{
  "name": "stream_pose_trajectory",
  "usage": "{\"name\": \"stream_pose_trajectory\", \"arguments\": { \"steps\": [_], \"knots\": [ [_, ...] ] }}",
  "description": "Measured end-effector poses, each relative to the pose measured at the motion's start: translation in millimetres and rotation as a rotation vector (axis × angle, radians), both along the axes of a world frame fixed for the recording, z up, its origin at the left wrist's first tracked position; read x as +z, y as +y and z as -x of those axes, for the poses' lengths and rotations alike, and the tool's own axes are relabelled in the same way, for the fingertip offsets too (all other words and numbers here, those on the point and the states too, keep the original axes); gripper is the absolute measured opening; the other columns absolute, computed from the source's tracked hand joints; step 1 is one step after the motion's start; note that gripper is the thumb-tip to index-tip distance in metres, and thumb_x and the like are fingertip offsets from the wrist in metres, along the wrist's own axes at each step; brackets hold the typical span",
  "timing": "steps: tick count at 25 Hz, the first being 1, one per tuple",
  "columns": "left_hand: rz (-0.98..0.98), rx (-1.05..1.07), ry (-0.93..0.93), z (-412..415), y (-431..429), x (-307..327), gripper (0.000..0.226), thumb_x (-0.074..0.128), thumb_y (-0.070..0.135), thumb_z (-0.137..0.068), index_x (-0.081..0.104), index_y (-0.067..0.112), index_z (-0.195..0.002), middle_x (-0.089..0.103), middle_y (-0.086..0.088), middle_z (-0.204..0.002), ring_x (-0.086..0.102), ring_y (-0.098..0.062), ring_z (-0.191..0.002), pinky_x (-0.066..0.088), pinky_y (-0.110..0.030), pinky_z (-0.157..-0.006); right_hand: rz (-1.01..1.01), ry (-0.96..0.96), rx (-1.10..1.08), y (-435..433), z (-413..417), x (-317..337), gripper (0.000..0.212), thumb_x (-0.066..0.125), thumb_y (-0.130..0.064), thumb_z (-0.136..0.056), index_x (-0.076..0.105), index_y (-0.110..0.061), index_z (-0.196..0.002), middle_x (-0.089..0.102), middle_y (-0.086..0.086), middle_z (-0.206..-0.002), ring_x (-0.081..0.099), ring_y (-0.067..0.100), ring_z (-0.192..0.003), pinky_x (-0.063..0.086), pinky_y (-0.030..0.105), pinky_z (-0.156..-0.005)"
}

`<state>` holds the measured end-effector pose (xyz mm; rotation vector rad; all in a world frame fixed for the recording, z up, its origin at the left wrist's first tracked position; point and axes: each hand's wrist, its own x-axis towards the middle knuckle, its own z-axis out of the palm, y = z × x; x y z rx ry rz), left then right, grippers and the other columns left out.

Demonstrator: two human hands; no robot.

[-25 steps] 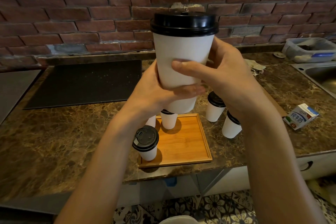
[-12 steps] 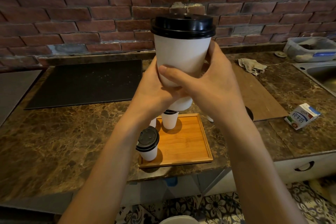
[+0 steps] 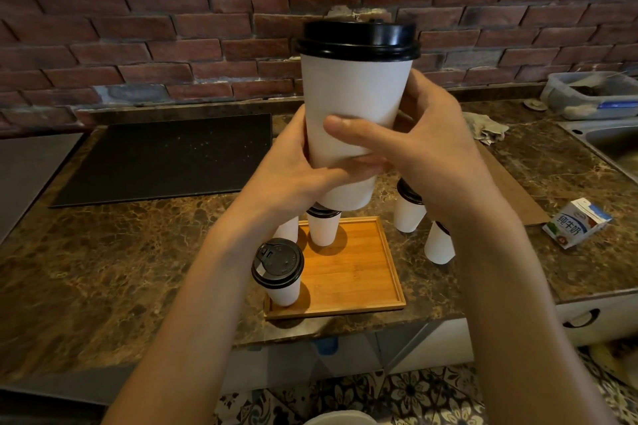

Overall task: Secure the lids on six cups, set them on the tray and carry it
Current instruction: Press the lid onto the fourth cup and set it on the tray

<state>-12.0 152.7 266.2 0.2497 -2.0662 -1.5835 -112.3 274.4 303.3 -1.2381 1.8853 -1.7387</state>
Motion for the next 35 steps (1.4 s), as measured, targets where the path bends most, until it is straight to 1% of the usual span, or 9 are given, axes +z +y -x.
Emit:
{"name": "stream_pose_trajectory", "arguments": {
  "steps": [6,10,13,17,21,23,27,31,35],
  "knots": [
    [-0.044,-0.116,-0.019,-2.9,1.0,4.2,0.064,0.081,0.013,-0.066,0.049,0.021,-0.121,0.066,0.014,-0.101,0.065,0.000,-0.094,0.051,-0.011,-0.070,0.018,-0.031,0.165,5.6,9.0,-2.2,0.063,0.082,-0.028,-0.070,0.055,-0.022,-0.126,0.068,-0.012,-0.111,0.064,0.004,-0.107,0.054,0.020,-0.082],
    [-0.041,-0.158,-0.058,-6.4,-0.3,6.1,0.073,0.081,0.024,-0.058,0.051,0.018,-0.124,0.068,0.012,-0.101,0.065,-0.006,-0.098,0.051,-0.015,-0.074,0.016,-0.035,0.233,9.1,10.1,-1.1,0.057,0.080,-0.031,-0.067,0.056,-0.028,-0.119,0.070,-0.018,-0.105,0.064,0.004,-0.107,0.052,0.019,-0.083],
    [-0.038,-0.140,-0.047,-5.5,1.8,5.9,0.070,0.081,0.014,-0.062,0.051,0.015,-0.125,0.067,0.010,-0.102,0.065,-0.006,-0.098,0.051,-0.016,-0.073,0.007,-0.009,0.222,10.1,9.1,0.8,0.052,0.080,-0.028,-0.071,0.056,-0.033,-0.117,0.070,-0.021,-0.106,0.064,0.002,-0.106,0.052,0.018,-0.083],
    [-0.040,-0.118,-0.019,-4.3,3.4,4.8,0.055,0.073,0.009,-0.067,0.053,0.024,-0.115,0.068,0.017,-0.096,0.065,-0.003,-0.095,0.052,-0.014,-0.071,-0.017,0.029,0.190,10.9,6.8,4.0,0.052,0.078,-0.033,-0.071,0.056,-0.034,-0.118,0.068,-0.018,-0.109,0.063,0.000,-0.106,0.054,0.019,-0.084],
    [-0.041,-0.058,-0.009,-4.3,2.5,3.8,0.061,0.076,0.012,-0.066,0.051,0.023,-0.120,0.069,0.016,-0.101,0.065,-0.004,-0.098,0.053,-0.016,-0.072,-0.028,0.043,0.135,10.4,2.1,6.4,0.071,0.079,-0.044,-0.065,0.054,-0.026,-0.129,0.066,-0.011,-0.115,0.061,0.000,-0.107,0.055,0.020,-0.085],
    [-0.030,-0.013,-0.010,-3.2,2.9,1.9,0.068,0.080,0.017,-0.064,0.049,0.022,-0.125,0.068,0.012,-0.107,0.065,-0.006,-0.101,0.054,-0.019,-0.076,-0.031,0.051,0.096,8.9,-0.7,5.2,0.074,0.079,-0.043,-0.067,0.052,-0.024,-0.133,0.064,-0.010,-0.119,0.059,0.002,-0.111,0.055,0.022,-0.087],
    [0.009,0.076,-0.024,-2.9,5.4,0.3,0.065,0.081,0.033,-0.056,0.049,0.036,-0.112,0.066,0.028,-0.098,0.062,0.008,-0.096,0.051,-0.008,-0.071,-0.023,0.063,-0.021,3.2,-8.8,-1.9,0.071,0.083,-0.040,-0.071,0.051,-0.025,-0.132,0.061,-0.015,-0.118,0.057,-0.002,-0.109,0.054,0.020,-0.085],
    [-0.003,0.072,-0.019,-1.0,6.2,-1.5,0.082,0.076,0.036,-0.057,0.048,0.013,-0.130,0.065,0.004,-0.114,0.063,-0.004,-0.104,0.054,-0.015,-0.079,-0.032,0.108,-0.175,-5.6,-22.6,-9.8,0.082,0.079,-0.055,-0.063,0.046,-0.027,-0.134,0.058,-0.017,-0.115,0.056,-0.002,-0.106,0.055,0.025,-0.085],
    [-0.025,0.055,-0.015,-1.9,5.8,0.0,0.091,0.074,0.039,-0.052,0.046,0.009,-0.133,0.063,-0.003,-0.119,0.063,-0.011,-0.107,0.055,-0.025,-0.085,-0.032,0.130,-0.203,-10.6,-25.2,-9.8,0.085,0.079,-0.055,-0.064,0.044,-0.026,-0.136,0.057,-0.015,-0.116,0.056,0.001,-0.107,0.055,0.030,-0.086]
  ]
}}
